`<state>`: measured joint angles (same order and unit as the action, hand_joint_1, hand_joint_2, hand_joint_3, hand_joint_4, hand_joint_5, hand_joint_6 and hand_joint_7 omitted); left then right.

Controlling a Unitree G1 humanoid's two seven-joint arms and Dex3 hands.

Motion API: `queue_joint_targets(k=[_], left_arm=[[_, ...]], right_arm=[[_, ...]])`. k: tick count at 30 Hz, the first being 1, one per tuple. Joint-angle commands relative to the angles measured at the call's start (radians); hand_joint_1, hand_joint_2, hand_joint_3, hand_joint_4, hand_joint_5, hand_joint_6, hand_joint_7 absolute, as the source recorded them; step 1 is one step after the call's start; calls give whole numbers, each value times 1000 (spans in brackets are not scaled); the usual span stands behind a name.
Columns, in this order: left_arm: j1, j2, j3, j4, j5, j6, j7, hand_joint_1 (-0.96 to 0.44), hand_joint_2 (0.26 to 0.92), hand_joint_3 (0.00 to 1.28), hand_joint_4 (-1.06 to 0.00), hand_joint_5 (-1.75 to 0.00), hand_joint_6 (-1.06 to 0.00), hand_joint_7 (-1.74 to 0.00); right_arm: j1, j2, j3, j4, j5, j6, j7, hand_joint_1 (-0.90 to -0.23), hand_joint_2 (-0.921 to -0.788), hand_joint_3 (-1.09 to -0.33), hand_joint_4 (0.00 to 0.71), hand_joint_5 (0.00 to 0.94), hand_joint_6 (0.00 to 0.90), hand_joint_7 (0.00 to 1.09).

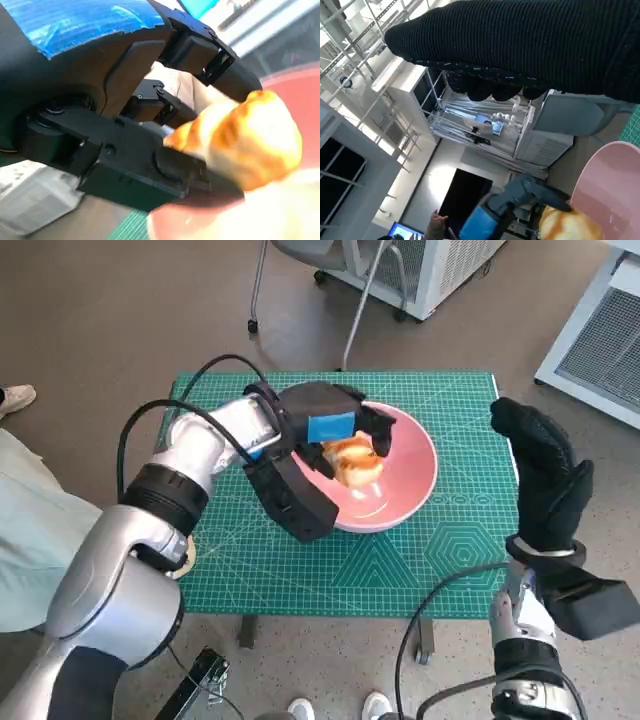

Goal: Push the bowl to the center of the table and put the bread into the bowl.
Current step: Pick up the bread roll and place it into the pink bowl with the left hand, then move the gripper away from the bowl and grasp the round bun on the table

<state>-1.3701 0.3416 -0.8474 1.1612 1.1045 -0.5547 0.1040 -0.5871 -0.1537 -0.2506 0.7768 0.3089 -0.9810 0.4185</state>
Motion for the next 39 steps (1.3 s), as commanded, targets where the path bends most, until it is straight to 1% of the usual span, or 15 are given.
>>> queue_joint_targets(k=[1,4,7,10,14,16,20,23,26,27,29,32,34,37,39], left_arm=[[-21,29,-11,-34,10,13,-49,-43,901,59,-154,-28,-225,-161],[-20,43,5,-60,-8,12,-81,-126,866,22,-109,-9,-191,-125],[-15,72,22,-101,-22,-4,-83,-175,848,7,-105,-9,-198,-122],[-5,125,50,-161,-43,-40,-69,-195,842,2,-145,-27,-256,-148],[11,191,86,-230,-66,-80,-65,-168,860,9,-205,-49,-318,-175],[27,248,117,-284,-87,-111,-71,-145,876,16,-223,-53,-329,-179],[69,353,179,-372,-127,-172,-71,-26,909,73,-251,-57,-335,-182],[103,422,224,-433,-154,-207,-83,-62,908,51,-267,-48,-333,-187],[151,505,281,-503,-199,-249,-116,-113,883,22,-269,-39,-323,-186],[175,543,307,-538,-230,-265,-146,-89,863,14,-286,-43,-340,-191],[228,630,358,-621,-298,-287,-229,-58,858,13,-286,-36,-345,-187],[290,695,413,-713,-363,-268,-334,-22,858,13,-283,-27,-351,-177],[347,746,457,-794,-413,-227,-424,-1,869,17,-279,-21,-354,-170],[470,834,540,-943,-490,-125,-559,36,892,28,-270,-14,-352,-164],[543,872,588,-1018,-528,-62,-625,64,899,31,-260,-7,-347,-157]], right_arm=[[16,-1,-3,10,-4,10,-6,-679,-921,-775,425,2,267,486],[14,4,-3,7,-3,15,-8,-685,-921,-768,424,2,268,482],[12,14,2,-1,-1,21,-10,-694,-921,-764,425,2,269,479],[17,25,9,-21,-7,26,-19,-702,-921,-760,425,2,270,479],[19,30,13,-28,-14,29,-25,-706,-921,-757,425,1,271,479],[15,33,16,-21,-10,31,-20,-710,-921,-757,425,1,271,479],[10,37,21,-14,3,37,-6,-716,-921,-755,425,2,273,479],[11,41,23,-18,10,40,1,-716,-921,-755,425,1,272,480],[11,44,24,-17,17,41,12,-714,-921,-754,425,1,271,482],[10,45,24,-18,20,42,16,-708,-921,-753,426,2,273,483],[8,45,24,-17,24,46,24,-702,-921,-753,425,1,271,484],[7,45,23,-19,24,49,29,-697,-921,-752,425,1,270,485],[8,47,25,-28,20,53,26,-695,-921,-753,425,1,269,486],[9,51,30,-39,13,61,23,-693,-921,-755,424,1,268,487],[10,52,33,-45,10,65,21,-693,-921,-756,424,0,266,489]])
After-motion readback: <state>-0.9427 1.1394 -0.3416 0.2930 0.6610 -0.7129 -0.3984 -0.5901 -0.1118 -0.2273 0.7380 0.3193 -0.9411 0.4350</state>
